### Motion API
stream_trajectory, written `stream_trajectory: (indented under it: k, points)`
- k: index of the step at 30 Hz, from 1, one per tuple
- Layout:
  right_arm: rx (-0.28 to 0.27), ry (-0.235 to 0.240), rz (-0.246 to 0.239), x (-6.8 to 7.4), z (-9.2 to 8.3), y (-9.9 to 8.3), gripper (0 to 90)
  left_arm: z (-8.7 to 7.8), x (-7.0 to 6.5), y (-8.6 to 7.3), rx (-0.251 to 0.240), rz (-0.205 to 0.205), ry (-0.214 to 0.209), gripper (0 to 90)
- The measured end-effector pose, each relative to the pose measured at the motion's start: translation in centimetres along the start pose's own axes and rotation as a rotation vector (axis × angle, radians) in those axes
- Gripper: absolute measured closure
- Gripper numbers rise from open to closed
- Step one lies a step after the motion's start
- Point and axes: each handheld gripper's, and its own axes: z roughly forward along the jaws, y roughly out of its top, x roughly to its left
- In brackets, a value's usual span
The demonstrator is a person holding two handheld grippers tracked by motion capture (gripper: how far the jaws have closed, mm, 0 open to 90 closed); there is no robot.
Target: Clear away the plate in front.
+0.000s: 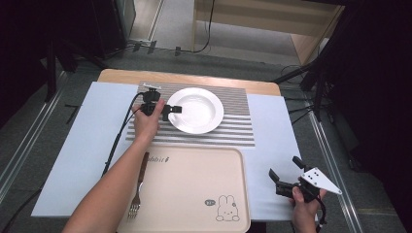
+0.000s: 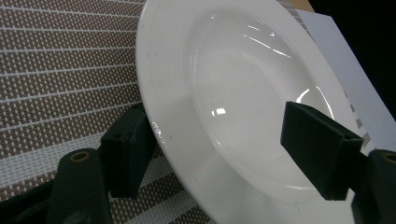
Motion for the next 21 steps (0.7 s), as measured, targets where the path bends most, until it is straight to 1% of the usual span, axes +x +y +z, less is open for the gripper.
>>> stream_trajectory:
  k: [2,4,6,8,9,10,11,15,17,18,19,20,21]
  points:
    - [-0.001,0.001,-0.002,0.0,0.0,0.0,0.0,0.0,0.2,0.0,0.005,-0.008,-0.001,32.0]
    - [-0.002,0.002,-0.001,0.0,0.0,0.0,0.0,0.2,0.4,0.0,0.01,-0.019,-0.02,32.9]
    - [-0.001,0.001,0.001,0.0,0.0,0.0,0.0,0.4,0.4,-0.1,0.019,-0.018,-0.016,36.6]
    - [-0.001,0.001,0.001,0.0,0.0,0.0,0.0,0.7,0.4,-0.2,0.026,-0.022,-0.023,36.8]
    - [-0.001,0.002,0.0,0.0,0.0,0.0,0.0,0.9,0.4,-0.3,0.033,-0.02,-0.016,38.0]
    - [-0.001,0.002,-0.001,0.0,0.0,0.0,0.0,1.0,0.4,-0.3,0.041,-0.02,-0.013,40.7]
    - [-0.001,0.002,0.001,0.0,0.0,0.0,0.0,1.1,0.4,-0.4,0.039,-0.027,-0.018,42.5]
    - [-0.007,0.003,0.01,-0.2,0.0,0.0,0.0,1.1,0.2,-0.3,0.039,-0.049,-0.008,42.4]
    - [-0.009,0.004,0.011,-0.2,0.0,0.0,0.0,1.1,0.3,-0.3,0.038,-0.057,-0.011,42.4]
    - [-0.008,0.004,0.01,-0.2,0.0,0.0,0.0,1.1,0.3,-0.3,0.04,-0.058,0.002,43.7]
    - [-0.008,0.004,0.01,-0.2,0.1,0.0,0.0,1.1,0.3,-0.3,0.044,-0.054,0.027,49.0]
    - [-0.008,0.003,0.01,-0.2,0.1,0.0,0.0,1.1,0.2,-0.3,0.044,-0.041,0.047,56.2]
    - [-0.009,0.001,0.009,-0.2,0.1,0.0,0.0,1.1,0.3,-0.3,0.044,-0.035,0.049,60.0]
